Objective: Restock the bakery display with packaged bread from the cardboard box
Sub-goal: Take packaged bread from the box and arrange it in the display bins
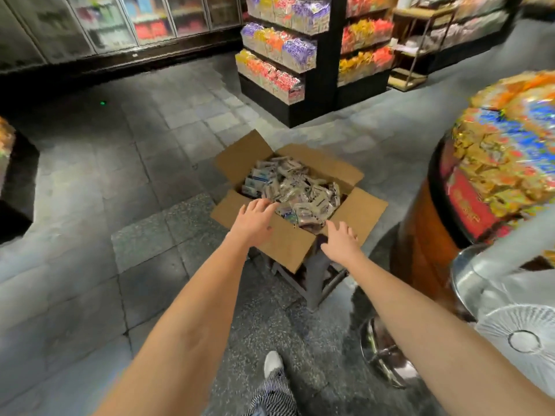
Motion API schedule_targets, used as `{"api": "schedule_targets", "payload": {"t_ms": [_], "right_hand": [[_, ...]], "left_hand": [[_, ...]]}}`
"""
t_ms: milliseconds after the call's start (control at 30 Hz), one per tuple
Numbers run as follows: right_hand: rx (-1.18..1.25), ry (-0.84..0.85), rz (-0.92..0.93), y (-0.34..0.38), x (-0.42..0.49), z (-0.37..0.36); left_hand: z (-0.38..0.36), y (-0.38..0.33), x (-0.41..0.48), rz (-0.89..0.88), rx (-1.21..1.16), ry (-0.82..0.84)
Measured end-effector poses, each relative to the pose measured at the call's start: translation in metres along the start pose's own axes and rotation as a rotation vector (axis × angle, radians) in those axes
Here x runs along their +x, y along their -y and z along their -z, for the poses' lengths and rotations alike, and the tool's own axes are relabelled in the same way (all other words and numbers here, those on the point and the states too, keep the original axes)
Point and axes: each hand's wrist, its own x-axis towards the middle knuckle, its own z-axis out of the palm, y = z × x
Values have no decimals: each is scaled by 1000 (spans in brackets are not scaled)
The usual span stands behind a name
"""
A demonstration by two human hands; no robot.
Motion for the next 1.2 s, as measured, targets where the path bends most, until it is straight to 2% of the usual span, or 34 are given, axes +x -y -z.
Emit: {"api": "schedule_targets", "payload": {"t_ms": [267,433,567,800,967,1200], "right_hand": [[150,17,-148,5,99,15],[213,74,-270,-9,142,3],[230,119,-295,-25,184,-5],[281,230,-293,-49,268,-14],[349,306,-215,-66,319,-33],[475,297,-245,-78,370,-63]], "left_hand": [[0,25,132,-113,-66,-4],[-26,28,191,-138,-124,138],[-64,29,225,-101,-170,225],[-112,19,264,108,-344,377],[-144,7,290,278,-519,402],[-179,-1,299,433,-664,463]]}}
